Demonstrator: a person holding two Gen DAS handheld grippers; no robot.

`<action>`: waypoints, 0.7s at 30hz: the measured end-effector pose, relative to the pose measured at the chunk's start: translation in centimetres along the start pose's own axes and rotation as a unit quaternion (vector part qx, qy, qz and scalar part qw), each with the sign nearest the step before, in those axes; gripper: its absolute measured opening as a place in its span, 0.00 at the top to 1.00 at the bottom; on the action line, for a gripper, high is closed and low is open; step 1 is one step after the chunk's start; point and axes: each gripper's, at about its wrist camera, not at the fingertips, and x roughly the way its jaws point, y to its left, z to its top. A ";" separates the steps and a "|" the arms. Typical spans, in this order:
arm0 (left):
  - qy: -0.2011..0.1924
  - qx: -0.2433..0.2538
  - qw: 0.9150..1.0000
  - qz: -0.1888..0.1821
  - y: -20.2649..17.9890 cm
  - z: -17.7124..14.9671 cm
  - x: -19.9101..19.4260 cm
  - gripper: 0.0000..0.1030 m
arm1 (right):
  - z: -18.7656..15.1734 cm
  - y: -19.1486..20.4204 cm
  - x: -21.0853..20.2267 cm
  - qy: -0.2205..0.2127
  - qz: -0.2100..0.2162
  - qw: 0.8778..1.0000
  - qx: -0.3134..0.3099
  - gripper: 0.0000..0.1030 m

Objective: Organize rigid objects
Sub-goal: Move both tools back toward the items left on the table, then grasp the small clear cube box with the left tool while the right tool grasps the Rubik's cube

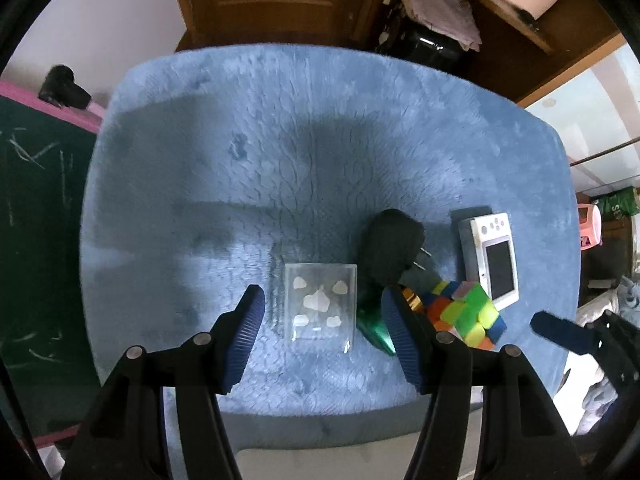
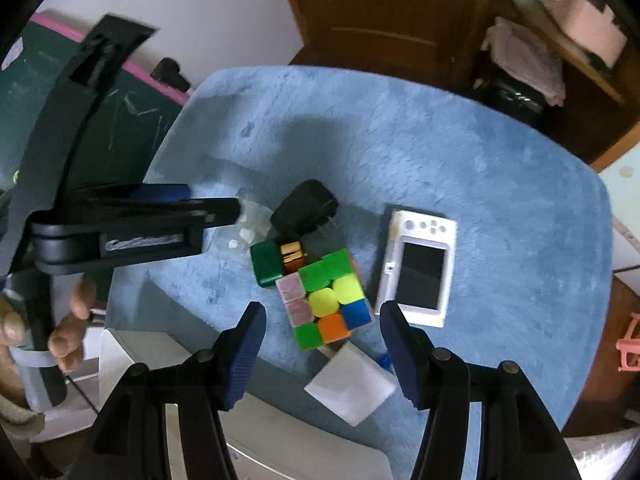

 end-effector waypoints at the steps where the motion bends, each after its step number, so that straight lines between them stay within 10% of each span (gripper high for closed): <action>1: 0.003 -0.001 1.000 -0.001 0.0 0.0 0.3 0.37 | 0.1 0.2 0.3 0.002 0.002 1.000 -0.008 0.42; 21: 0.038 -0.015 0.999 0.016 1.6 -0.1 3.4 0.37 | 0.8 2.3 4.2 0.014 -0.045 0.994 -0.099 0.35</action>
